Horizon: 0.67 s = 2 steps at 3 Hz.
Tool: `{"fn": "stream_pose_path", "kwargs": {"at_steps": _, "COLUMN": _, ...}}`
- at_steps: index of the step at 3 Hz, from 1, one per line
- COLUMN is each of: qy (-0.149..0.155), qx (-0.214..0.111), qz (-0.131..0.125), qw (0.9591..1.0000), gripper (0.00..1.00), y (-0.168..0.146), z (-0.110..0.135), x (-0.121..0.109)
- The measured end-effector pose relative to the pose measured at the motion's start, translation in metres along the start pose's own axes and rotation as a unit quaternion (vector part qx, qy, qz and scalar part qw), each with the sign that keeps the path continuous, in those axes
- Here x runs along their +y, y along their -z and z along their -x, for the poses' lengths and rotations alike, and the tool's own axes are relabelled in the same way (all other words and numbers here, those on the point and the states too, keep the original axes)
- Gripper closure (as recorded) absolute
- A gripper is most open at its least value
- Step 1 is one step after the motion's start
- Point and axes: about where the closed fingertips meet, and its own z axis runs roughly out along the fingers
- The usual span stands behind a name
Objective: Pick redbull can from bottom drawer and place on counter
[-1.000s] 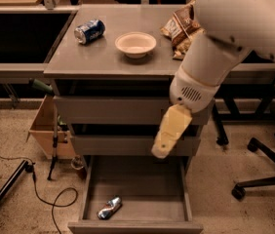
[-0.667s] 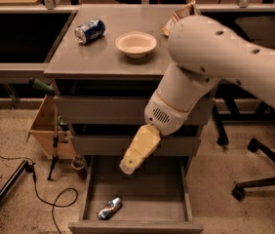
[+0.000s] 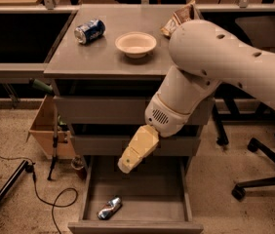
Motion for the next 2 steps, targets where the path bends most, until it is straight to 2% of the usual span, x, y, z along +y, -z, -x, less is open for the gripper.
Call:
{"fn": "stream_pose_path", "kwargs": {"at_steps": 1, "qy": -0.004, "qx": -0.002, "qz": 0.005, "qw": 1.0, "gripper": 0.0, "y": 0.0, "z": 0.0, "x": -0.001}}
{"fn": "stream_pose_path", "kwargs": {"at_steps": 2, "qy": -0.059, "qx": 0.006, "qz": 0.017, "qw": 0.9981, "gripper": 0.0, "y": -0.017, "z": 0.002, "x": -0.012}}
